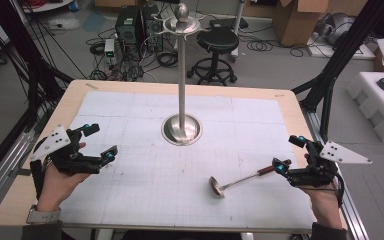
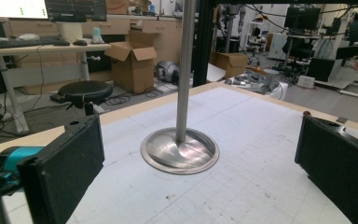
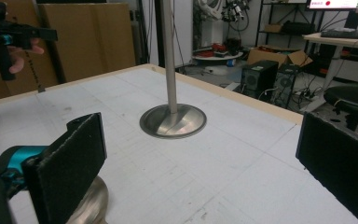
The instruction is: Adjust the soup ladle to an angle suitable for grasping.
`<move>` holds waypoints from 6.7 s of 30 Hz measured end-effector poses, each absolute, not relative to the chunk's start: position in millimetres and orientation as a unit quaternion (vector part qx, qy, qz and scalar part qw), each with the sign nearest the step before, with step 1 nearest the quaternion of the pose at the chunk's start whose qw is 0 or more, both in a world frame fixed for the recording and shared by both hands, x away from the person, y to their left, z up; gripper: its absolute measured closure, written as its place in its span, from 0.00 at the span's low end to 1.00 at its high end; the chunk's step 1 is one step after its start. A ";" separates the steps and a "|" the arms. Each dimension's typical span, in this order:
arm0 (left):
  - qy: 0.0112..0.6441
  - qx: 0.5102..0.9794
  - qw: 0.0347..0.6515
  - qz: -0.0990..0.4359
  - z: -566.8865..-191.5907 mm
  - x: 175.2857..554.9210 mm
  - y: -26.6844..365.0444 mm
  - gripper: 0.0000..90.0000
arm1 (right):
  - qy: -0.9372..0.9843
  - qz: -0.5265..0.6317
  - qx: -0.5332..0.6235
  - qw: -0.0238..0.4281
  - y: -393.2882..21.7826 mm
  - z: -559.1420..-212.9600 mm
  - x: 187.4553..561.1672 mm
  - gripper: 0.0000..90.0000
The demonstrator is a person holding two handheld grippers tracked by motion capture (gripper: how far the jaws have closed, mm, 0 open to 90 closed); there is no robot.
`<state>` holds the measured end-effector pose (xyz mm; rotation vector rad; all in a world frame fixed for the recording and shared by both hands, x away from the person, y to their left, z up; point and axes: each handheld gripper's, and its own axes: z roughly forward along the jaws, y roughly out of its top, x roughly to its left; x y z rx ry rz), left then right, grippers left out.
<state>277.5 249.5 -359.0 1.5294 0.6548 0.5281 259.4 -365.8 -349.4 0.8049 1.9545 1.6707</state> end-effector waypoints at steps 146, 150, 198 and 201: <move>0.325 0.673 0.624 0.228 -377.4 279.2 265.6 0.02 | 0.828 0.400 0.374 0.123 -308.4 -450.4 368.3 1.00; 0.324 0.673 0.625 0.228 -377.3 279.0 265.9 0.02 | 0.828 0.396 0.375 0.133 -308.9 -445.9 365.7 1.00; 0.325 0.673 0.625 0.226 -378.4 279.7 266.5 0.02 | 0.893 0.367 0.257 0.047 -238.4 -441.2 308.2 1.00; 0.327 0.672 0.626 0.225 -378.6 279.8 266.4 0.02 | 0.892 0.368 0.258 0.042 -243.8 -441.3 304.2 1.00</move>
